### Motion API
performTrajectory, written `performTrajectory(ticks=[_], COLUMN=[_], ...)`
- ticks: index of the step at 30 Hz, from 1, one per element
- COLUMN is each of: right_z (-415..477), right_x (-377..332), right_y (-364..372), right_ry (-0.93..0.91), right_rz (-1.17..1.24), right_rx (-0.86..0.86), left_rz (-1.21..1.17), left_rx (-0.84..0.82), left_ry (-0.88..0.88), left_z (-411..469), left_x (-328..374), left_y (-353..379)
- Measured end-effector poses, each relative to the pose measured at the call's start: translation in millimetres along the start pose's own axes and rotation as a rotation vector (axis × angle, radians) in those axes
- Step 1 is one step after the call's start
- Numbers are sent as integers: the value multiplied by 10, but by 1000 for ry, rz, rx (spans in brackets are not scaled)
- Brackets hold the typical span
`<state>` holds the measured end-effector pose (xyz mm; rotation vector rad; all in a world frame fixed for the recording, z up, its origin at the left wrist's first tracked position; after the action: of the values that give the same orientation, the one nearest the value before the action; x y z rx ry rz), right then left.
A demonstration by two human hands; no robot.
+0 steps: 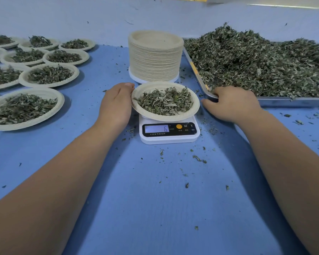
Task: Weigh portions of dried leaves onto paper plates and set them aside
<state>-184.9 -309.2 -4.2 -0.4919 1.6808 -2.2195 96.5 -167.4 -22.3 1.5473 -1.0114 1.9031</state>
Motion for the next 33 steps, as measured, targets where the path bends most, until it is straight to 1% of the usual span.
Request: performTrajectory(ticks=[3, 6, 8, 9, 11, 13, 15, 18, 20, 23, 26, 29, 31, 33], right_z=[53, 124, 148, 163, 179, 183, 199, 262, 309, 378, 425, 442, 482, 509], right_x=[-30, -67, -133, -170, -214, -214, -181, -123, -106, -231, -660, -1198, -1451, -1588], right_y=[-50, -78, -63, -60, -52, -35, -52, -163, -254, -474, -730, -907, -922, -818], right_ry=[48, 50, -2, -27, -48, -49, -35, -12, 6, 4, -131, -296, -382, -454], right_rz=[153, 132, 105, 115, 145, 123, 136, 249, 275, 335, 367, 372, 375, 367], right_rx=[-49, -127, -182, -172, -112, -63, -5, 101, 141, 232, 314, 322, 254, 105], left_rz=[18, 11, -16, -11, 31, 59, 56, 55, 63, 63, 69, 81, 88, 67], left_rx=[-16, -6, -6, -5, -11, -12, -1, 22, 40, 54, 42, 35, 34, 38], left_ry=[42, -9, -32, -24, 22, 55, 56, 66, 55, 34, 44, 49, 56, 66], left_z=[-9, -10, -11, -14, -29, -31, -10, 33, 59, 90, 88, 79, 76, 70], left_x=[31, 3, -12, -5, 26, 40, 17, -15, -38, -73, -77, -59, -43, -38], left_y=[16, -4, -12, -12, 2, 12, 12, 7, -2, -15, -5, 8, 6, -3])
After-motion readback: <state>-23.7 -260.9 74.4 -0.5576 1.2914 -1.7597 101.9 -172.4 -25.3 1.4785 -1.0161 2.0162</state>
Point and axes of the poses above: each hand's wrist, its own z-axis towards the middle knuckle, its own y-axis out of the palm, x = y × z, the point moved 7 cm from there along z, towards the middle knuckle, and after that the axes turned 6 degrees about -y, right-handed, at the moved point
